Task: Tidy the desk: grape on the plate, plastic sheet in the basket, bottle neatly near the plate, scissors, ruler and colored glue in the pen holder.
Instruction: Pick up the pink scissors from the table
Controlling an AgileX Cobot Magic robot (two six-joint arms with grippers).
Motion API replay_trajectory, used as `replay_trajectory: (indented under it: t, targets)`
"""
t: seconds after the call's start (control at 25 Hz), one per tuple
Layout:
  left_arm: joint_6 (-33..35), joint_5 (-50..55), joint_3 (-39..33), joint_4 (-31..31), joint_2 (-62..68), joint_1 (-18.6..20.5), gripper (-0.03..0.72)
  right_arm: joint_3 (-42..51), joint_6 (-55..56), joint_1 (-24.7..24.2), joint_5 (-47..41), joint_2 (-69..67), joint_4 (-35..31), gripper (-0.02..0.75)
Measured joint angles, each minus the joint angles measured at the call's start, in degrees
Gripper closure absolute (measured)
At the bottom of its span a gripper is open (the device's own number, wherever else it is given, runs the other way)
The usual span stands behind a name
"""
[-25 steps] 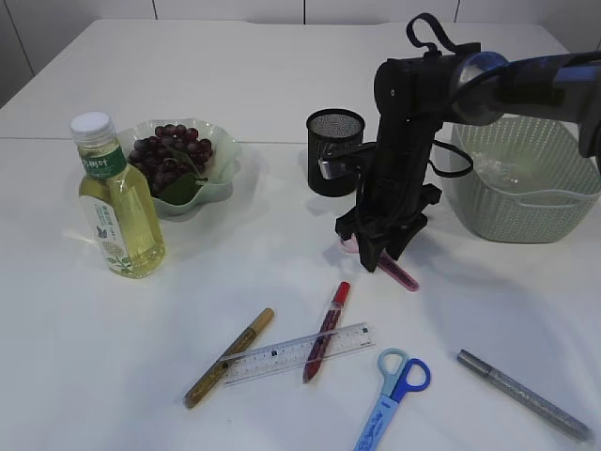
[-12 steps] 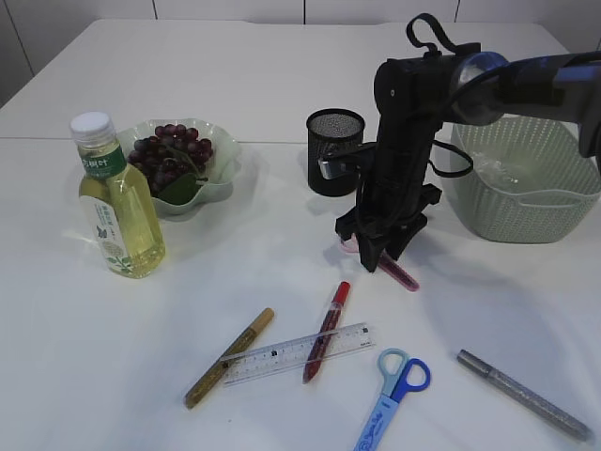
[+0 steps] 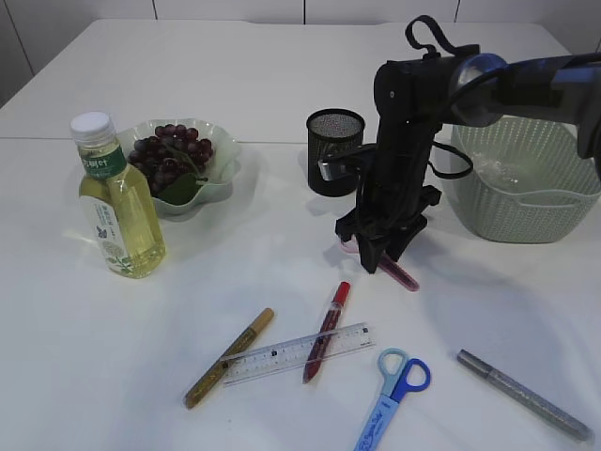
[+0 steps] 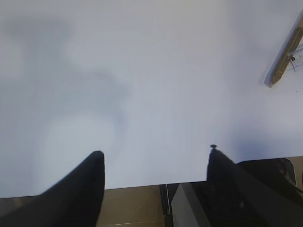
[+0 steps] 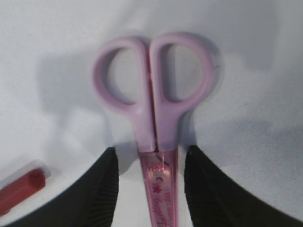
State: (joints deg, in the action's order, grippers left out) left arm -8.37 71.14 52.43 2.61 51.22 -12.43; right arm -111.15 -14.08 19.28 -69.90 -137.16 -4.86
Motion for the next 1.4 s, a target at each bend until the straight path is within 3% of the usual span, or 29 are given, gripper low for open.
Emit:
replay_trajectory:
  t: [0.24, 0.52, 0.56, 0.6, 0.96, 1.2, 1.4]
  targets:
    - [0.0, 0.0, 0.0, 0.0, 0.0, 0.0, 0.2, 0.0, 0.0, 0.0, 0.0, 0.0, 0.0, 0.382]
    - [0.0, 0.0, 0.0, 0.0, 0.0, 0.0, 0.2, 0.0, 0.0, 0.0, 0.1, -0.1, 0.0, 0.494]
    - [0.0, 0.0, 0.0, 0.0, 0.0, 0.0, 0.688, 0.0, 0.0, 0.0, 0.1, -0.1, 0.0, 0.5]
    - [0.0, 0.0, 0.0, 0.0, 0.0, 0.0, 0.2, 0.0, 0.0, 0.0, 0.1, -0.1, 0.0, 0.501]
    - [0.0, 0.0, 0.0, -0.6, 0.0, 0.0, 0.2, -0.6, 0.5, 0.0, 0.1, -0.6, 0.0, 0.505]
    - [0.0, 0.1, 0.0, -0.7, 0.0, 0.0, 0.2, -0.7, 0.9, 0.0, 0.1, -0.6, 0.3, 0.585]
    - [0.0, 0.1, 0.0, -0.7, 0.0, 0.0, 0.2, -0.7, 2.4, 0.0, 0.1, -0.6, 0.3, 0.588]
